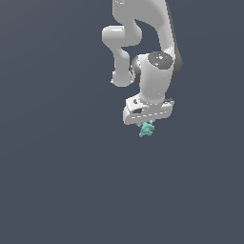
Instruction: Pick up the object and move it to a goal position.
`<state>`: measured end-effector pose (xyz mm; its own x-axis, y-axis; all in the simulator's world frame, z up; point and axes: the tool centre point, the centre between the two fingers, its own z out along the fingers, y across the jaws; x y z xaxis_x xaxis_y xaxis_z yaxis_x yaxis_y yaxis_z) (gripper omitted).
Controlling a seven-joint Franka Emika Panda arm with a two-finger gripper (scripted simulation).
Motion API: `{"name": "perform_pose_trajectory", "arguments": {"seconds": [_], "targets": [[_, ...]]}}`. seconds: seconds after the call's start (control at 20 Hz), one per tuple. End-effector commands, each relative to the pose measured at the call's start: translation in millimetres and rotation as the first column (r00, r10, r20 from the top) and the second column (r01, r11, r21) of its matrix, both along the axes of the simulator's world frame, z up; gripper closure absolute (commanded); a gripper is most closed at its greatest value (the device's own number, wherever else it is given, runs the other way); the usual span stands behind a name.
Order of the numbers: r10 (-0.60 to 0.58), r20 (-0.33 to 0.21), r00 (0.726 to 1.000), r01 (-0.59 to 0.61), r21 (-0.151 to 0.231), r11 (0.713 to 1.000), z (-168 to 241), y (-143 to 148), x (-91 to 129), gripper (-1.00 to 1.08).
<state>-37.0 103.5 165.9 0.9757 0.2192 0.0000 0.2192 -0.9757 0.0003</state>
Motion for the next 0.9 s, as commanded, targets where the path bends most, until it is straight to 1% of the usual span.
{"name": "perform_pose_trajectory", "arguments": {"seconds": [0.0,0.25,0.45,0.65,0.85], "targets": [[0.000,0.000,1.000,0.000,0.000,1.000,26,7,-2,1.08],[0.000,0.000,1.000,0.000,0.000,1.000,69,18,-4,1.08],[0.000,0.000,1.000,0.000,0.000,1.000,93,24,-5,1.08],[0.000,0.000,1.000,0.000,0.000,1.000,108,28,-4,1.08],[0.000,0.000,1.000,0.000,0.000,1.000,113,29,-3,1.08]]}}
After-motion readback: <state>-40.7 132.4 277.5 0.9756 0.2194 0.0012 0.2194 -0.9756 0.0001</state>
